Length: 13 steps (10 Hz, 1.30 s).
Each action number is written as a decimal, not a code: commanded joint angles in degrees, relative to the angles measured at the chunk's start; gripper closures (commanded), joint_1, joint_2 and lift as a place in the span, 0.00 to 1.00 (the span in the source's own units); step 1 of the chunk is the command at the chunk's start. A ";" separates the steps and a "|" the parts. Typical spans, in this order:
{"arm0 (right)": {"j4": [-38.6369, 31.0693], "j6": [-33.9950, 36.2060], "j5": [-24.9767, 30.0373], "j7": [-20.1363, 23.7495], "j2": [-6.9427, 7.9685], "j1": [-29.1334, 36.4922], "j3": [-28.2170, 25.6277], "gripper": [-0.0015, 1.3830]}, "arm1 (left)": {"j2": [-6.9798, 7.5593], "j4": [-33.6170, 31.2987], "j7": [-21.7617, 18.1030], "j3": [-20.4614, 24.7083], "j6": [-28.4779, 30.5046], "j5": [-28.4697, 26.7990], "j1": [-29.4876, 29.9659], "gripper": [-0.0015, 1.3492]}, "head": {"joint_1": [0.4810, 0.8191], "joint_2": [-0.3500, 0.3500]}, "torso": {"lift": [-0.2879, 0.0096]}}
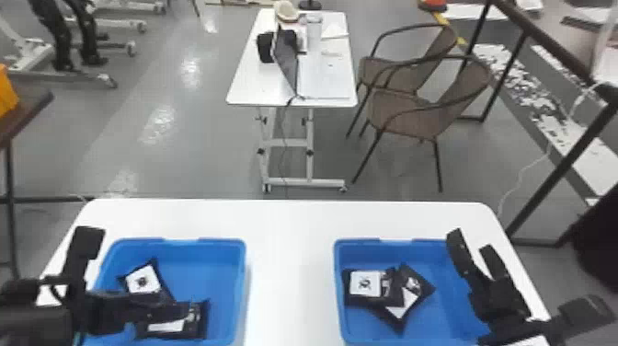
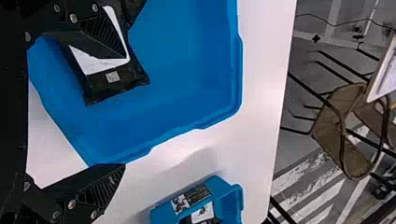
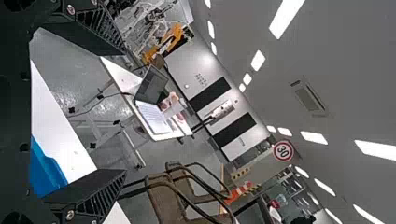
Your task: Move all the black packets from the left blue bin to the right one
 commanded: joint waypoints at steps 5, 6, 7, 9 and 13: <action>1.45 0.17 -1.30 0.97 0.05 -0.56 0.11 0.08 | -0.48 1.75 0.23 1.36 1.47 -15.12 -0.20 0.16 | 0.63 0.55 | 0.97; 1.80 0.17 -1.73 1.32 0.05 -0.65 0.20 0.08 | -0.66 4.13 1.72 1.54 -1.17 -15.03 -1.08 0.16 | 0.63 0.57 | 0.97; 2.07 0.17 -2.00 1.49 0.05 -0.65 0.29 0.08 | -0.66 6.24 3.30 1.36 -4.07 -15.03 -1.96 0.16 | 0.63 0.58 | 0.97; 2.68 0.17 -2.88 1.93 0.05 -0.65 0.47 0.08 | -0.75 10.98 6.99 1.36 -8.37 -11.96 -3.71 0.16 | 0.63 0.58 | 0.97; 3.12 0.17 -4.20 2.55 0.05 -0.73 0.55 0.08 | -0.57 19.07 11.39 0.22 -12.86 -10.90 -6.53 0.30 | 0.63 0.56 | 0.97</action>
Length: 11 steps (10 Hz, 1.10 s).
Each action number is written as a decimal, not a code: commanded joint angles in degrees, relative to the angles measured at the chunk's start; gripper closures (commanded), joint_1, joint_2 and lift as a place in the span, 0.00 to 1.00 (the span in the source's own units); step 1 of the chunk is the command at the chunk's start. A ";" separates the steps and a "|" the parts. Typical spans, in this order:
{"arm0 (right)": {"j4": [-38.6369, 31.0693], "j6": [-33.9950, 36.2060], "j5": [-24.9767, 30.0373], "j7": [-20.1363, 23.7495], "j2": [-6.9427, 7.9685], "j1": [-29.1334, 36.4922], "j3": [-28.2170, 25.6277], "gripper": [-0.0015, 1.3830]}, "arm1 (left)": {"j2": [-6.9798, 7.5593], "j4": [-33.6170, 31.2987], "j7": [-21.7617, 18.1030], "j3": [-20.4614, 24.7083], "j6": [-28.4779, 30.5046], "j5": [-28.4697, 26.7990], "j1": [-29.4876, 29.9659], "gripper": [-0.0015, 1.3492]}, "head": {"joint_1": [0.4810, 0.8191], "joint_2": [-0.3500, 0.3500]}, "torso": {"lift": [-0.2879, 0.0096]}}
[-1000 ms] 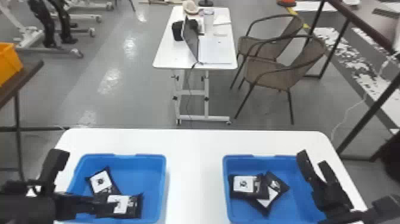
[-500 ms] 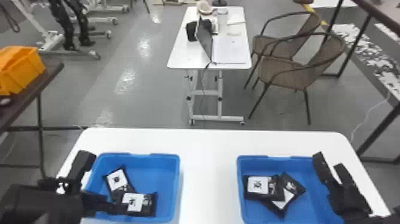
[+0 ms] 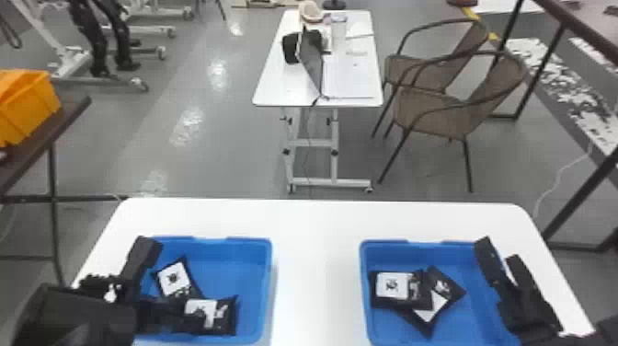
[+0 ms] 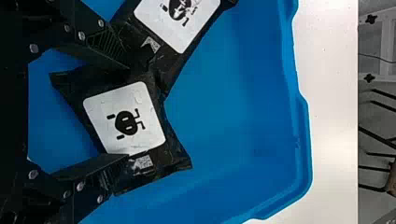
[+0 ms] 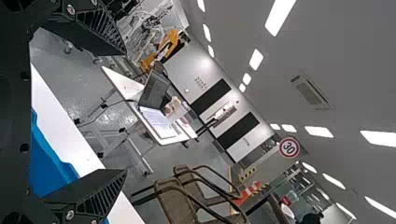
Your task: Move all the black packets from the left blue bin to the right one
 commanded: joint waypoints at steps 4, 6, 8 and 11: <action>0.30 0.25 -0.40 0.55 0.05 -0.33 0.01 0.08 | 0.45 3.62 1.21 0.38 -2.02 2.56 -1.01 0.71 | 0.63 0.54 | 0.97; 0.48 0.52 -0.93 0.82 0.05 -0.42 0.10 0.08 | 0.27 3.62 1.48 0.38 -3.86 2.56 -0.66 0.83 | 0.63 0.54 | 0.97; 0.74 0.60 -1.63 1.08 0.05 -0.42 0.19 0.08 | 0.09 1.42 1.74 -0.59 -6.50 2.12 -0.05 0.83 | 0.63 0.54 | 0.97; 0.91 0.78 -1.98 1.26 0.05 -0.59 0.72 0.08 | -0.52 -5.96 1.39 0.73 -7.55 5.90 2.59 0.84 | 0.63 0.54 | 0.97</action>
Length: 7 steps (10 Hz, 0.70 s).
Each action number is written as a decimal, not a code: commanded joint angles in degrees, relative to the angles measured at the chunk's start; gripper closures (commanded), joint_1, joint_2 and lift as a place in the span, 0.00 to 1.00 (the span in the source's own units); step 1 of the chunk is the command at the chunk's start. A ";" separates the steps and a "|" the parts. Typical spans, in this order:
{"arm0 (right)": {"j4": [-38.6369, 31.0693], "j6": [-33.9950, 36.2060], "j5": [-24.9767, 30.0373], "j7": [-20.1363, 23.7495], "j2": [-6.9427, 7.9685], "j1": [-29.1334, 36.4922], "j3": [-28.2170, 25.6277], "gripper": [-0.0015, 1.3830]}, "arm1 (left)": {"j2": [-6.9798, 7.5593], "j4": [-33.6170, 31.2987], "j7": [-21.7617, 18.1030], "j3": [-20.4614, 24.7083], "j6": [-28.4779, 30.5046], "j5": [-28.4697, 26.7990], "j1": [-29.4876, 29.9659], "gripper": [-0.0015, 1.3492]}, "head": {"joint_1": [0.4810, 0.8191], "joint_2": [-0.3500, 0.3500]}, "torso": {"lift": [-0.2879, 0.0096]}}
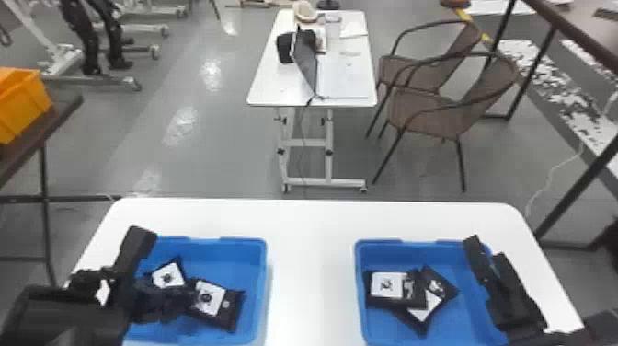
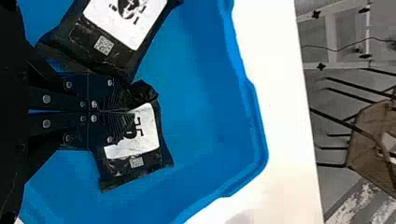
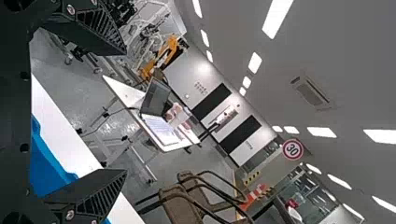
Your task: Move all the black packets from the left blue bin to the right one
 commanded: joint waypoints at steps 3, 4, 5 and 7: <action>0.01 0.14 -0.30 0.35 0.05 -0.44 0.37 0.08 | -0.04 -8.72 -0.72 0.89 -0.78 13.45 2.77 0.84 | 0.63 0.52 | 0.97; 0.09 0.23 -0.47 0.52 0.05 -0.79 0.63 0.08 | -0.22 -11.27 -0.72 0.62 -0.87 16.61 2.86 0.84 | 0.63 0.51 | 0.97; 0.09 0.41 -0.82 0.88 0.05 -1.05 1.07 0.08 | -0.66 -13.29 -0.72 0.71 -0.96 19.43 2.68 0.84 | 0.63 0.50 | 0.97; 0.18 0.93 -2.14 1.14 0.05 -1.49 2.65 0.08 | -1.27 -16.45 -0.28 0.89 -1.93 24.44 1.98 0.84 | 0.63 0.48 | 0.97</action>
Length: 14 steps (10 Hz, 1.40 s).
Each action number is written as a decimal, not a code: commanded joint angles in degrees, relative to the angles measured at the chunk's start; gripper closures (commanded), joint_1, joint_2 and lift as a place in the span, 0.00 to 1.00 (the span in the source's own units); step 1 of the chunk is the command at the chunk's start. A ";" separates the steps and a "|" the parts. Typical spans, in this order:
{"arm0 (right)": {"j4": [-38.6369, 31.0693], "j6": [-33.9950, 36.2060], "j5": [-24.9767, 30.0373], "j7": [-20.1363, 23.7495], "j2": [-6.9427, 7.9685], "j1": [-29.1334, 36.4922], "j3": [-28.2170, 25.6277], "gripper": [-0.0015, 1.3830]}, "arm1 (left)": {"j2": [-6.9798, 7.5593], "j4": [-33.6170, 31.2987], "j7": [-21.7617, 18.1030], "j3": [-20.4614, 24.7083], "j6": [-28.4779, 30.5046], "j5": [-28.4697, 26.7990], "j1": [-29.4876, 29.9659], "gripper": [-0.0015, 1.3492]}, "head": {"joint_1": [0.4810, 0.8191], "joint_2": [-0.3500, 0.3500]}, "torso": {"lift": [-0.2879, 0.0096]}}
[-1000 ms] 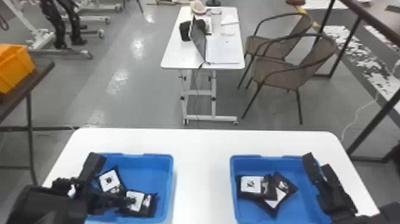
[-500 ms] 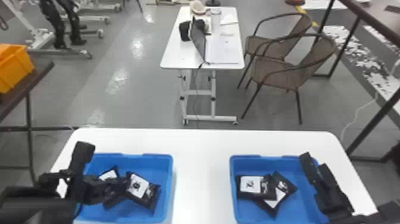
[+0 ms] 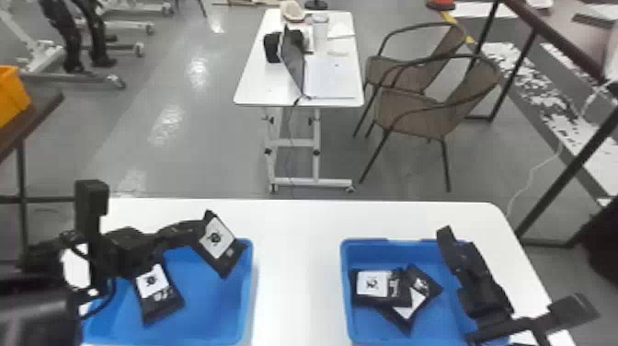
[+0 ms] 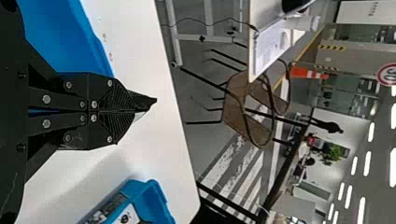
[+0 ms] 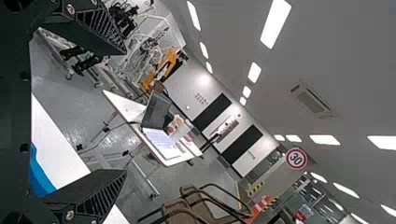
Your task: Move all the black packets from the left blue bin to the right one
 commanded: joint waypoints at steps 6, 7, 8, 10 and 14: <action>0.90 0.87 -2.66 1.28 0.05 -1.10 3.18 0.08 | 0.31 -1.84 2.12 -1.81 -0.45 7.48 -0.95 0.84 | 0.63 0.49 | 0.97; 0.99 0.95 -2.75 1.28 0.05 -1.10 3.18 0.08 | 0.48 -1.75 2.12 -1.72 2.10 7.39 -0.77 0.84 | 0.63 0.49 | 0.97; 0.99 1.31 -2.84 1.28 0.05 -1.10 3.27 0.08 | 0.75 -1.75 2.82 -1.54 5.08 7.31 0.28 0.74 | 0.63 0.49 | 0.97; 0.99 1.31 -3.54 1.28 0.05 -0.75 3.18 0.08 | -0.84 -1.75 5.11 0.74 8.16 7.22 2.65 0.56 | 0.63 0.51 | 0.97; 1.07 1.48 -3.98 1.28 0.05 -0.75 3.18 0.08 | -1.78 -1.75 8.36 2.76 14.75 4.23 5.29 0.37 | 0.63 0.56 | 0.97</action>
